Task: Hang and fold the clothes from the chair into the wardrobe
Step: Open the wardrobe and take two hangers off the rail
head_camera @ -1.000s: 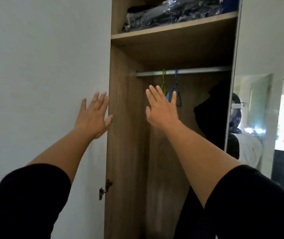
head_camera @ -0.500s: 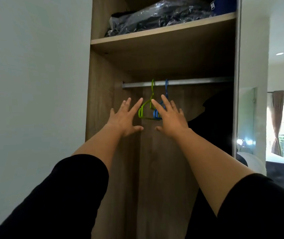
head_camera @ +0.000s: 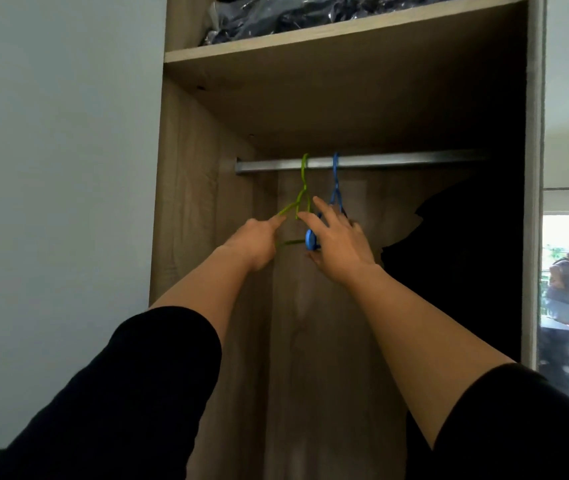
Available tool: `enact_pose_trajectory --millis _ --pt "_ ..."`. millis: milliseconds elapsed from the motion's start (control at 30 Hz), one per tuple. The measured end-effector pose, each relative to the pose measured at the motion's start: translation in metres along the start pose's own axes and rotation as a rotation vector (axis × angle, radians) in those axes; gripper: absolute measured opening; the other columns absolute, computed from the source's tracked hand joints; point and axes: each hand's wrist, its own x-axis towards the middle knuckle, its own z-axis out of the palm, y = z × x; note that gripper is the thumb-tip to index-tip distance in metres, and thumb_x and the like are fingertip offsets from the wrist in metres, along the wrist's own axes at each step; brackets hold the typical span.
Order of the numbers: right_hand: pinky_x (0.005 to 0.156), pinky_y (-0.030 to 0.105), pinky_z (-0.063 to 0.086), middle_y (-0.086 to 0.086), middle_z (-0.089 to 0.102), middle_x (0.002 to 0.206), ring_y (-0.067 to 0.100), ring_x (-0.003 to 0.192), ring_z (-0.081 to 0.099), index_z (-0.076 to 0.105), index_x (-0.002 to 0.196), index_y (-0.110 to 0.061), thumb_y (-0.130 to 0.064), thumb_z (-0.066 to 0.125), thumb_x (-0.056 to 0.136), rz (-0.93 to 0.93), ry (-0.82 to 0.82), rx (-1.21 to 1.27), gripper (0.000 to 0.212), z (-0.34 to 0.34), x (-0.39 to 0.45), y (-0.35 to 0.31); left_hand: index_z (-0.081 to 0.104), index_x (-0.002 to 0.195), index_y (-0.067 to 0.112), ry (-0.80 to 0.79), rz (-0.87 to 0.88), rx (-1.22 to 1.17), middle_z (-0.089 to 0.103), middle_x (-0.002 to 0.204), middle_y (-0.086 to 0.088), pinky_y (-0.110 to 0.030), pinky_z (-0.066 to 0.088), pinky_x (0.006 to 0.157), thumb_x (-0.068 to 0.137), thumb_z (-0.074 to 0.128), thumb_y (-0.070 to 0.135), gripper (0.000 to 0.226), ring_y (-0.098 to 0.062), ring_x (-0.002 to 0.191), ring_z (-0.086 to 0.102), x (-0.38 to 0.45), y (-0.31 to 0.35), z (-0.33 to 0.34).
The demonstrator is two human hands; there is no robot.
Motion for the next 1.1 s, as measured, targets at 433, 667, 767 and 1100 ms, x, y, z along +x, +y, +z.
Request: enact_pose_trajectory --millis 433,667,767,1100 --pt "0.111 0.04 0.03 0.006 0.01 0.159 0.029 0.145 0.015 0.041 0.133 -0.014 -0.017 0.06 0.09 -0.047 -0.009 0.093 0.047 0.011 -0.007 0.006 0.031 0.147 0.023 0.356 -0.002 -0.024 0.049 0.138 -0.021 -0.034 0.031 0.107 0.082 0.047 -0.008 0.073 -0.034 0.129 0.044 0.008 -0.012 0.004" --pt "0.114 0.055 -0.007 -0.002 -0.006 0.16 0.02 0.147 -0.009 0.006 0.15 -0.035 -0.062 0.05 0.084 -0.086 -0.024 -0.018 0.083 0.002 -0.013 0.007 0.027 0.147 0.034 0.428 -0.113 0.06 0.034 0.15 -0.019 -0.044 0.028 0.113 0.086 0.045 -0.005 0.074 -0.031 0.134 0.041 -0.013 -0.022 -0.005" --pt "0.112 0.057 -0.01 -0.001 -0.002 0.16 0.019 0.147 -0.009 0.007 0.15 -0.033 -0.061 0.05 0.082 -0.19 0.159 -0.03 0.085 -0.007 -0.021 -0.006 0.03 0.145 0.035 0.488 -0.139 0.089 0.039 0.148 -0.017 -0.043 0.033 0.11 0.085 0.044 -0.005 0.073 -0.033 0.13 0.046 -0.037 -0.03 -0.018" --pt "0.116 0.048 -0.002 0.0 0.0 0.16 0.018 0.148 -0.003 0.005 0.152 -0.018 -0.048 0.063 0.079 -0.328 0.258 0.164 0.098 -0.041 -0.051 -0.092 0.053 0.132 0.026 0.73 -0.244 -0.169 0.067 0.091 -0.008 -0.006 0.042 0.088 0.083 0.033 -0.012 0.065 0.004 0.081 0.06 -0.167 -0.032 -0.124"
